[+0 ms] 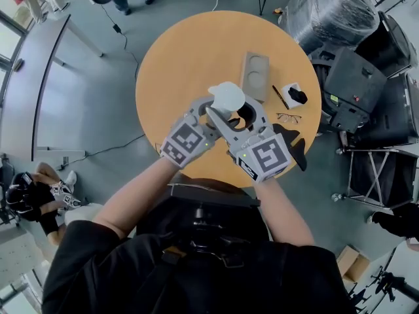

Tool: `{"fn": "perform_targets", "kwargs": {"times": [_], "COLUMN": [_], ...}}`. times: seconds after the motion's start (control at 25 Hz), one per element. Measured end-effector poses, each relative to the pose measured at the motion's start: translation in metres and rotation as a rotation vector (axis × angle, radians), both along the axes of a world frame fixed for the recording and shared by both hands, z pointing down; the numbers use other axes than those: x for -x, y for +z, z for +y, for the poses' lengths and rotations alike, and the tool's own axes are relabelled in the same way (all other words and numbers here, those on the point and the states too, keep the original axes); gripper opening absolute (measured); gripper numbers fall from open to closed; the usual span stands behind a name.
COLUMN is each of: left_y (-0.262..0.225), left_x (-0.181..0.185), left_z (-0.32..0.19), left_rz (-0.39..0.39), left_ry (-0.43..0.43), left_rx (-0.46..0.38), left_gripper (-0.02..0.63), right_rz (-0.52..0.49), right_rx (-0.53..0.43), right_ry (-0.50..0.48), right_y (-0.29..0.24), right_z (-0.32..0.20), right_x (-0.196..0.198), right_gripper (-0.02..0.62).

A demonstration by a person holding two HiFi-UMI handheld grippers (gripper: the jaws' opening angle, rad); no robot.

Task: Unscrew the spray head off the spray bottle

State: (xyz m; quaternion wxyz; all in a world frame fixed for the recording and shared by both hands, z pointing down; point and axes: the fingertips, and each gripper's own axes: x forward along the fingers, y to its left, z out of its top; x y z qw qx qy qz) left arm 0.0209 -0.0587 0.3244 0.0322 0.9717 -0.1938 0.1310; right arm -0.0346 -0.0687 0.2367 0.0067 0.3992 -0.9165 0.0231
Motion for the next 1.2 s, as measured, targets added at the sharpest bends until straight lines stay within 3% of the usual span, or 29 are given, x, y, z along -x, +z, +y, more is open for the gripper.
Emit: {"fn": "perform_targets", "kwargs": {"times": [0.08,0.2,0.44,0.6,0.88,1.0,1.2], "left_y": [0.002,0.000,-0.010,-0.018,-0.020,-0.016,-0.009], "left_x": [-0.001,-0.003,-0.006,-0.004,-0.002,-0.002,-0.001], "left_z": [0.001,0.010,0.044,0.068,0.101,0.106,0.100], "left_rz": [0.000,0.024,0.055,0.080,0.104,0.087,0.098], "left_ry": [0.005,0.076,0.335,0.502,0.721,0.739,0.654], "left_rx": [0.001,0.006,-0.007,-0.005,0.052,0.060,0.031], "left_gripper": [0.302,0.301,0.301,0.301,0.301,0.301,0.301], "right_rz": [-0.009,-0.022,-0.032,-0.048,-0.098,-0.130,-0.150], "right_rx": [-0.001,-0.017,-0.046,-0.011,0.048,0.048,0.032], "right_ry": [-0.009,-0.104,-0.386,-0.550,-0.756,-0.793,-0.751], "right_y": [0.001,-0.001,-0.010,-0.016,-0.017,-0.016,-0.020], "right_z": [0.000,0.008,0.040,0.062,0.088,0.090,0.085], "right_x": [-0.002,0.000,0.005,0.009,0.008,0.006,0.006], "right_gripper": [0.235,0.229,0.225,0.225,0.224,0.224,0.224]}}
